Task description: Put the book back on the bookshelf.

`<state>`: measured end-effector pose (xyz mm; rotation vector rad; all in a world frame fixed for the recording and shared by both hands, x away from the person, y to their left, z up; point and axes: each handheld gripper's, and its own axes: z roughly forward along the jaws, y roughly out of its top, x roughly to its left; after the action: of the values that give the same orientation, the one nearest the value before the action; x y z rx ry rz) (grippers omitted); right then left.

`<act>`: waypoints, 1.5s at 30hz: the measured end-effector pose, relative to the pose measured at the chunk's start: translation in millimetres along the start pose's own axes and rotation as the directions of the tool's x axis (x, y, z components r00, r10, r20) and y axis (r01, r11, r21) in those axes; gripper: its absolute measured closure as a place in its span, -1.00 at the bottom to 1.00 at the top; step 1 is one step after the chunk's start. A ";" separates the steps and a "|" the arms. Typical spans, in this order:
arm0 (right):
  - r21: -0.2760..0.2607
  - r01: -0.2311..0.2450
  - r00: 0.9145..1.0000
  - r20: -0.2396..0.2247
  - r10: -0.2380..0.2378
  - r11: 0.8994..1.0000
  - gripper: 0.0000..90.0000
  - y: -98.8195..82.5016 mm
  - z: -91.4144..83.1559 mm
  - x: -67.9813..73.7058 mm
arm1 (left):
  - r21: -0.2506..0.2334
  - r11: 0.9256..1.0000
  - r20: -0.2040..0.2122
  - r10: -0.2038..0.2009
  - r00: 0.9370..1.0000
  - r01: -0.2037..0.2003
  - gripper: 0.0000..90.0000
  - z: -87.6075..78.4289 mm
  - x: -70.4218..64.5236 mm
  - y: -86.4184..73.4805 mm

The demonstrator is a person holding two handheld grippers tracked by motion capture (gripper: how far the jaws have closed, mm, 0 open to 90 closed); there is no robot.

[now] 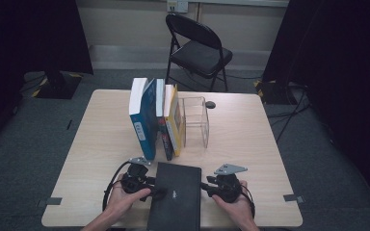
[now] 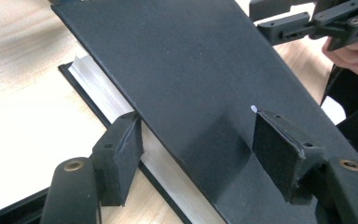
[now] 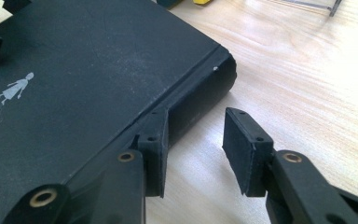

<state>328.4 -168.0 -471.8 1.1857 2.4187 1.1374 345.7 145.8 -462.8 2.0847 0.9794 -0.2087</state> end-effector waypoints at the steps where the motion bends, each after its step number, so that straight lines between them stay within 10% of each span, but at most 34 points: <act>1: 0.000 0.001 1.000 0.000 -0.001 1.000 0.35 0.0 0.0 0.0 | -0.011 1.000 0.004 -0.001 1.000 0.001 -0.26 -0.5 -0.2 -0.1; 20: 0.007 0.008 1.000 -0.001 -0.008 1.000 0.32 -0.5 -1.9 -1.7 | -0.083 0.997 0.051 -0.003 0.999 0.007 -0.27 -11.5 -9.0 2.6; 27: 0.006 0.004 1.000 -0.005 -0.004 1.000 0.26 -1.3 -1.7 -2.8 | -0.029 0.999 -0.052 -0.032 0.998 0.031 -0.28 -2.7 -8.5 3.3; 45: 0.013 0.009 1.000 -0.008 -0.009 1.000 0.18 -2.5 -1.6 -1.4 | -0.030 0.999 -0.041 -0.041 0.998 0.040 -0.15 3.7 7.2 2.5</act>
<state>327.0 -170.8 -472.7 1.1751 2.4392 1.1274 353.0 146.2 -467.0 2.0507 1.0442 -0.1717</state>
